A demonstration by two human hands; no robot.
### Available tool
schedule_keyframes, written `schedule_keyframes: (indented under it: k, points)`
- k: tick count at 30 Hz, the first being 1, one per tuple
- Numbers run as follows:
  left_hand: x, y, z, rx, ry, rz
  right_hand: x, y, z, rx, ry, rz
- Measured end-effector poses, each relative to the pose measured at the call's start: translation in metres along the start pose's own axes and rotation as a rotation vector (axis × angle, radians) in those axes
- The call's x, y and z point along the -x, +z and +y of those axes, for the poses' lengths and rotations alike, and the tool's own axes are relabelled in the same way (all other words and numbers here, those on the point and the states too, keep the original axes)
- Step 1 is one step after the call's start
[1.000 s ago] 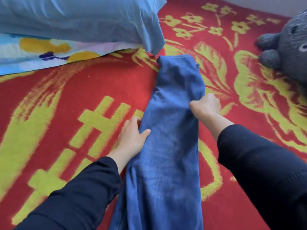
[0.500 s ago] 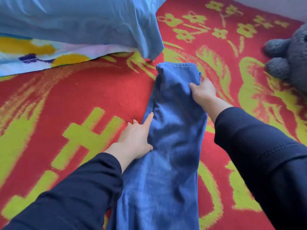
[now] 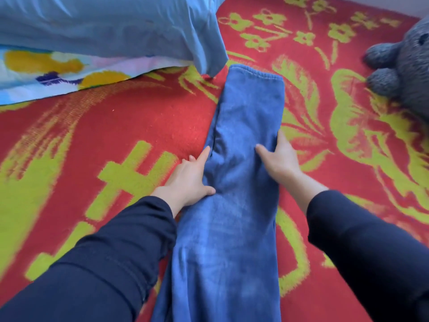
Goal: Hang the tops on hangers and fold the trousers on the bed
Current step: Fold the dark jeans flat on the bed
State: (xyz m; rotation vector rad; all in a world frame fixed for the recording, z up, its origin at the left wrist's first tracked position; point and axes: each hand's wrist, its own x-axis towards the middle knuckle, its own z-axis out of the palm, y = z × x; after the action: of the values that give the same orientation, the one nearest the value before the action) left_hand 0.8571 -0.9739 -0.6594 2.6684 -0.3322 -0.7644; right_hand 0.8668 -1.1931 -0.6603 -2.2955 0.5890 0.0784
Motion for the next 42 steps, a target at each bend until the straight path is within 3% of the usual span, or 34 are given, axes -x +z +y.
schedule_keyframes:
  k: [7, 16, 20, 23, 25, 27, 29, 31, 32, 34, 36, 38, 42]
  points:
    - [0.061, 0.016, -0.009, 0.178, -0.016, 0.005, 0.173, 0.010, 0.054, -0.093, -0.012, -0.113]
    - [0.257, 0.123, -0.009, 0.256, -0.144, -0.024, 0.360, 0.015, 0.086, 0.042, 0.143, -0.220]
    - [0.337, 0.160, -0.011, 0.413, -0.240, -0.050, 0.440, 0.004, 0.105, 0.048, 0.173, -0.271]
    - [0.387, 0.183, -0.012, 0.470, -0.272, -0.011, 0.496, -0.009, 0.122, -0.084, 0.316, -0.289]
    - [0.419, 0.198, -0.005, 0.484, -0.262, 0.048, 0.530, -0.015, 0.128, -0.036, 0.386, -0.307]
    - [0.448, 0.207, 0.004, 0.666, -0.309, 0.095, 0.567, -0.018, 0.130, 0.085, 0.402, -0.272]
    - [0.474, 0.208, 0.014, 0.978, -0.382, -0.012, 0.601, -0.021, 0.124, 0.139, 0.294, -0.228]
    - [0.492, 0.204, 0.017, 1.214, -0.427, -0.206, 0.630, -0.023, 0.116, -0.048, 0.178, -0.333]
    - [0.497, 0.201, 0.014, 1.244, -0.414, -0.261, 0.642, -0.023, 0.111, -0.220, 0.149, -0.470]
    - [0.501, 0.199, -0.001, 1.206, -0.376, -0.294, 0.661, -0.021, 0.103, -0.462, 0.188, -0.723]
    - [0.505, 0.199, -0.023, 1.102, -0.365, -0.243, 0.670, -0.019, 0.106, -0.470, 0.267, -0.819]
    - [0.513, 0.206, -0.052, 0.961, -0.415, -0.202, 0.675, -0.009, 0.123, -0.361, 0.313, -0.744]
    - [0.538, 0.240, -0.104, 0.830, -0.516, -0.331, 0.684, 0.017, 0.156, -0.029, 0.384, -0.319]
